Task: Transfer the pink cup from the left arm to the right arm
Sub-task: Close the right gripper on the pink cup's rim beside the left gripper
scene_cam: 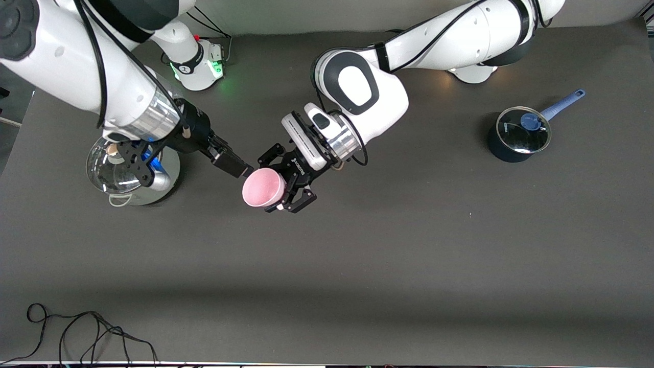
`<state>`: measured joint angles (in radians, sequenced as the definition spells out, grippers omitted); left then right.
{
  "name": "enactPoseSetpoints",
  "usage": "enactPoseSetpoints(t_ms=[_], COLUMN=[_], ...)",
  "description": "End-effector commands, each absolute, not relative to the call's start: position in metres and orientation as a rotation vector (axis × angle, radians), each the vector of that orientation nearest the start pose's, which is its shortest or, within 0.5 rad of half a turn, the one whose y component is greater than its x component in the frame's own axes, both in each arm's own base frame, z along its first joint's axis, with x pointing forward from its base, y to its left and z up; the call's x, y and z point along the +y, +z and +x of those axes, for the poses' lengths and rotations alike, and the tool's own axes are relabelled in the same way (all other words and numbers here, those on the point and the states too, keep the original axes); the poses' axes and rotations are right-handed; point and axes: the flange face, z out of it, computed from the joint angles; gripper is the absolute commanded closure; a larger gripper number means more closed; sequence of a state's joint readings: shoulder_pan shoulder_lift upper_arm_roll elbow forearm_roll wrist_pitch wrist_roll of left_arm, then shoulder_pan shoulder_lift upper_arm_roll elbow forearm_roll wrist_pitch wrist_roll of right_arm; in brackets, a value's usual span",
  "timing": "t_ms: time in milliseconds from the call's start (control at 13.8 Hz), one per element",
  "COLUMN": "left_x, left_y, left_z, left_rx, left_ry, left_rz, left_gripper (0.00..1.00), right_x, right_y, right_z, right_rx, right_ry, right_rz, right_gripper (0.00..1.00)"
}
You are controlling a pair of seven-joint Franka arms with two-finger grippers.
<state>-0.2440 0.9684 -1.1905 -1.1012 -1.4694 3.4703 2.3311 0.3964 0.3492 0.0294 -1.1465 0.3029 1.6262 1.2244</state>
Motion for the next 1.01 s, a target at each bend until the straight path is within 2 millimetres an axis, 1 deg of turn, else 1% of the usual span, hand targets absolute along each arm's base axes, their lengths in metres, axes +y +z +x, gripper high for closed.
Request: enactPoseSetpoints(t_ms=[0,72,217,434,506,578,867,940], left_x=[-0.522,-0.523,-0.522,-0.523,-0.523,-0.522,-0.523,-0.523], left_y=[0.459,0.459,0.46,0.461,0.459,0.46,0.461,0.461], left_z=[0.544,0.543,0.543,0.542,0.542,0.543,0.542,0.542], left_rx=[-0.99,-0.991,-0.989,-0.989,-0.99,-0.988,-0.989,-0.989], left_ry=[1.476,1.474,1.476,1.475,1.474,1.475,1.475,1.475], left_rz=[1.864,1.862,1.861,1.86,1.861,1.861,1.86,1.86], left_gripper=[1.0,1.0,1.0,1.0,1.0,1.0,1.0,1.0], right_x=[0.304,0.305,0.294,0.295,0.297,0.297,0.303,0.304], right_y=[0.611,0.608,0.602,0.6,0.594,0.593,0.591,0.586], right_z=[0.605,0.606,0.616,0.618,0.62,0.621,0.619,0.619], right_rx=[1.114,1.111,1.131,1.132,1.135,1.139,1.138,1.143], right_ry=[0.25,0.264,0.279,0.283,0.289,0.283,0.29,0.301], right_rz=[-2.568,-2.564,-2.525,-2.521,-2.522,-2.518,-2.521,-2.526], right_gripper=[0.0,0.0,0.0,0.0,0.0,0.0,0.0,0.0])
